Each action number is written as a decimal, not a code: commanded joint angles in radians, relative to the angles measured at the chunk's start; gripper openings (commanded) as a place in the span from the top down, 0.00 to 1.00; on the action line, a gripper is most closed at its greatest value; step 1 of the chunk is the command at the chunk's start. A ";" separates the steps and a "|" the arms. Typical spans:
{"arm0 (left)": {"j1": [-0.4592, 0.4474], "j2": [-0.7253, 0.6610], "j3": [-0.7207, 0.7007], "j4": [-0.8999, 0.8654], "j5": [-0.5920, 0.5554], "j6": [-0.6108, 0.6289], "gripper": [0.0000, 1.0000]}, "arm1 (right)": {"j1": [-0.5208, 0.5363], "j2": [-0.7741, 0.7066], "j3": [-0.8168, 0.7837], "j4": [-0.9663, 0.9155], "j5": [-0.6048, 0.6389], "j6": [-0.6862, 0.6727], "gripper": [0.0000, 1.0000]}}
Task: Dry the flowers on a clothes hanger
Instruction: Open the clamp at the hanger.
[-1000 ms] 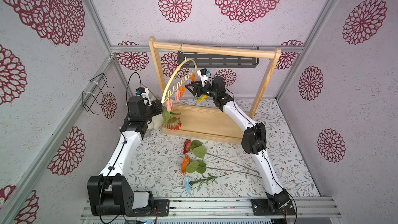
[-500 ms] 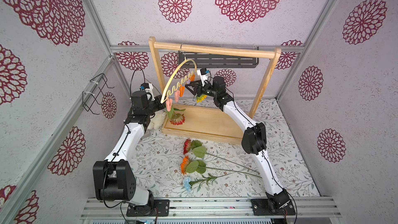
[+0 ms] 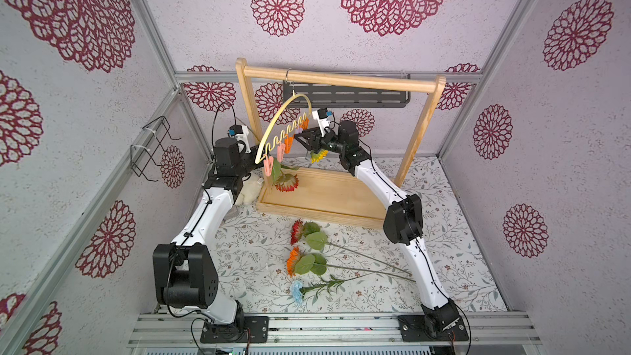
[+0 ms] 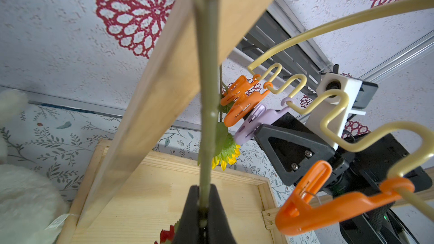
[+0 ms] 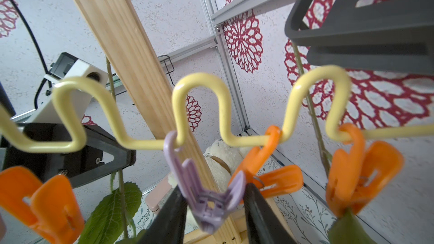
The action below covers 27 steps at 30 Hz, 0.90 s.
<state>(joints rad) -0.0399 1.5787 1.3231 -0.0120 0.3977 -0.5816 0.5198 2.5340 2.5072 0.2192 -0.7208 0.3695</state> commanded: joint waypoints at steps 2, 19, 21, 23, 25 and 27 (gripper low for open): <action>-0.014 0.024 0.041 0.040 0.012 -0.012 1.00 | -0.014 -0.072 0.038 0.035 -0.032 0.003 0.55; -0.041 0.084 0.106 0.058 0.006 -0.017 1.00 | -0.021 -0.106 0.038 0.035 -0.061 0.005 0.64; -0.044 0.091 0.113 0.063 0.006 -0.017 1.00 | -0.020 -0.108 0.038 0.036 -0.066 0.005 0.64; -0.046 0.099 0.121 0.066 0.007 -0.020 1.00 | -0.022 -0.110 0.038 0.035 -0.068 0.004 0.63; -0.048 0.106 0.126 0.070 0.006 -0.022 1.00 | -0.024 -0.111 0.038 0.038 -0.068 0.005 0.60; -0.051 0.114 0.132 0.075 0.005 -0.023 1.00 | -0.024 -0.111 0.038 0.040 -0.067 0.005 0.60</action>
<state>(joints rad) -0.0776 1.6707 1.4254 0.0223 0.3988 -0.5995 0.5064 2.5111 2.5072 0.2192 -0.7650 0.3691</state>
